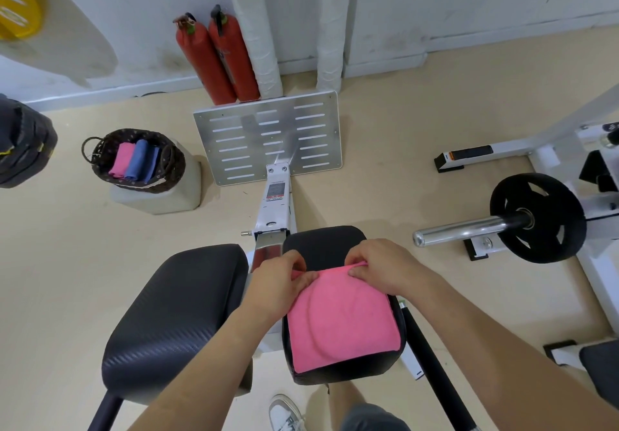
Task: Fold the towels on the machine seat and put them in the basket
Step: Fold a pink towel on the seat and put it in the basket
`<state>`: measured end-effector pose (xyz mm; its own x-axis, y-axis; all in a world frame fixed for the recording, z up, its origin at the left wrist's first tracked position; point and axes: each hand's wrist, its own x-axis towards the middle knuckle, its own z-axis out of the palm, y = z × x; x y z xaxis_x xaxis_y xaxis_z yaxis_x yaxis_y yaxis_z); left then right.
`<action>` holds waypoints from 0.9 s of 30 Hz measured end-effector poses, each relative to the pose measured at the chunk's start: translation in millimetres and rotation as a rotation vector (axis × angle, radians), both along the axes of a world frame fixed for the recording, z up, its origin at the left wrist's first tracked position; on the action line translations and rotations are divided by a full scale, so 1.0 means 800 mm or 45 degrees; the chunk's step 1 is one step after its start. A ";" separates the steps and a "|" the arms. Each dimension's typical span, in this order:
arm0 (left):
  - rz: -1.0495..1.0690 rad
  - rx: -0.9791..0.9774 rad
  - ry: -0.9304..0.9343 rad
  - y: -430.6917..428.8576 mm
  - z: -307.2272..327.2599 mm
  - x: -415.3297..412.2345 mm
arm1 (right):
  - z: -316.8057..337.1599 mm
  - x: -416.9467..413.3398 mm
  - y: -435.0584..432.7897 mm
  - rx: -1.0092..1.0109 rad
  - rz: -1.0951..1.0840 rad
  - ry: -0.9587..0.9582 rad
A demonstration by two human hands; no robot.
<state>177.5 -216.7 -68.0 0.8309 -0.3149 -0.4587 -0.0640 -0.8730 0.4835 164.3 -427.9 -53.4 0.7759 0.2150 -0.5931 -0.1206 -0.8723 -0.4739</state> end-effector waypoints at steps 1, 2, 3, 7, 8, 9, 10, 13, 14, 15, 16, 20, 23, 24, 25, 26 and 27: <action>0.025 -0.037 0.012 0.002 0.001 -0.001 | -0.001 0.001 0.000 -0.009 -0.008 0.000; 0.046 -0.066 0.037 0.005 0.002 0.000 | -0.003 0.002 0.000 -0.019 -0.011 0.005; 0.063 -0.083 0.079 0.008 0.003 0.001 | -0.003 0.002 -0.001 -0.031 -0.006 0.014; 0.225 -0.246 0.353 0.020 0.006 0.009 | -0.009 0.008 -0.001 -0.058 0.028 0.085; 0.215 -0.257 0.384 0.020 0.007 0.011 | -0.011 0.011 -0.001 -0.052 0.043 0.114; 0.162 -0.234 0.395 0.019 0.007 0.012 | -0.010 0.014 -0.001 -0.028 0.050 0.157; 0.109 -0.210 0.407 0.016 0.008 0.014 | -0.009 0.018 -0.003 0.016 0.043 0.225; 0.051 -0.162 0.463 0.009 0.009 0.018 | 0.005 0.030 -0.006 0.120 0.076 0.440; 0.049 -0.151 0.475 0.009 0.010 0.018 | 0.010 0.033 -0.006 0.128 0.107 0.473; 0.035 -0.144 0.467 0.009 0.012 0.019 | 0.012 0.037 -0.005 0.144 0.132 0.481; 0.036 -0.150 0.444 0.010 0.016 0.020 | 0.014 0.039 -0.005 0.159 0.138 0.464; 0.220 -0.316 0.137 0.010 0.058 0.036 | 0.047 0.055 -0.006 0.198 0.042 0.119; 0.316 -0.543 -0.153 0.010 0.106 0.051 | 0.091 0.065 -0.007 0.196 0.027 -0.302; 0.285 -0.574 -0.225 0.011 0.118 0.052 | 0.101 0.065 -0.006 0.131 0.069 -0.442; 0.213 -0.549 -0.296 0.012 0.127 0.051 | 0.107 0.062 -0.003 0.055 0.128 -0.593; 0.109 -0.484 -0.371 0.013 0.129 0.048 | 0.108 0.055 0.000 -0.007 0.185 -0.737; -0.016 -0.404 -0.455 0.014 0.127 0.044 | 0.105 0.046 0.002 -0.063 0.238 -0.843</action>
<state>212.8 -205.4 33.8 0.9144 -0.4041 -0.0243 -0.2844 -0.6838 0.6720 201.4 -426.1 30.8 0.9308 0.3649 -0.0199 0.3346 -0.8730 -0.3548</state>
